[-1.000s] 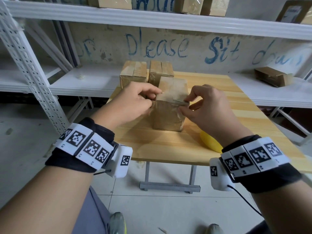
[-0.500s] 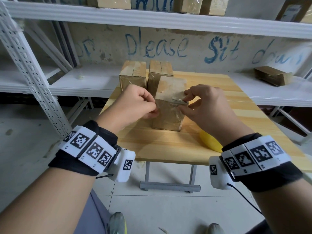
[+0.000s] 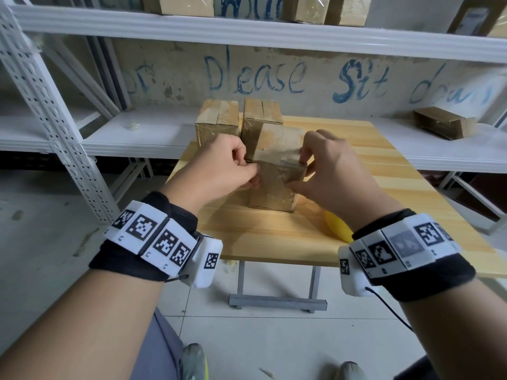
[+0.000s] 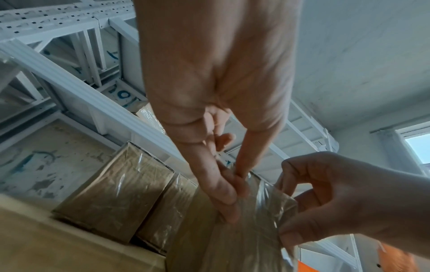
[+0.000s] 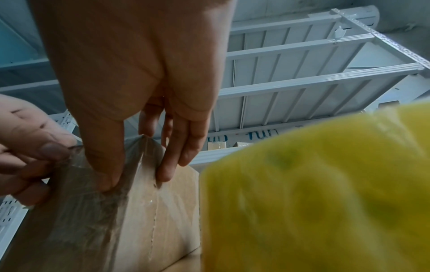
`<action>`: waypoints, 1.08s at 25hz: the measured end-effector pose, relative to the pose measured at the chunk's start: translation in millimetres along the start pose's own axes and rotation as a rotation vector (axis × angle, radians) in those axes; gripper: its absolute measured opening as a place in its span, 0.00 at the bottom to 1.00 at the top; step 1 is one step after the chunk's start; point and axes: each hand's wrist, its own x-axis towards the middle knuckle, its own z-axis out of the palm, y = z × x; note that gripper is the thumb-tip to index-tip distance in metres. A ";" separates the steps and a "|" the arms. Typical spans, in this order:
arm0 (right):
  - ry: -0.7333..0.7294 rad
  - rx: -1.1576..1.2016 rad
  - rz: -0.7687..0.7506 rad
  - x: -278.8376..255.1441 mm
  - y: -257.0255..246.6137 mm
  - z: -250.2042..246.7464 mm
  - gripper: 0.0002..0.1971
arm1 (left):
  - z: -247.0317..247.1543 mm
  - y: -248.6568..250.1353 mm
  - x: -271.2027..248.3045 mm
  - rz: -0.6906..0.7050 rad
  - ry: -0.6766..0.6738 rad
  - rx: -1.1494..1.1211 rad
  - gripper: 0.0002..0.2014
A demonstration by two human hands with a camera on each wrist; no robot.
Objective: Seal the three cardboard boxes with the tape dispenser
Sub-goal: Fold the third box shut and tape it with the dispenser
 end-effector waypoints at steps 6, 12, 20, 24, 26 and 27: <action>0.009 0.012 -0.009 -2.6 -2.9 0.9 0.19 | -1.0 1.4 -4.5 0.127 -0.029 0.199 0.18; 0.023 -0.082 -0.006 -3.2 -7.1 1.7 0.20 | 0.3 -3.5 3.5 0.205 0.032 0.277 0.17; 0.092 0.031 -0.029 3.1 4.8 5.1 0.12 | -0.2 -15.4 14.0 0.170 -0.070 0.089 0.27; 0.057 -0.011 -0.112 -0.9 4.4 -0.7 0.10 | -7.3 -3.8 11.8 0.174 -0.043 0.234 0.21; 0.035 -0.001 -0.117 -1.0 3.5 -2.4 0.10 | -10.3 -1.0 10.7 0.171 -0.073 0.252 0.19; 0.031 0.020 -0.090 -1.0 2.0 -2.7 0.10 | -11.1 -0.7 10.3 0.169 -0.085 0.250 0.18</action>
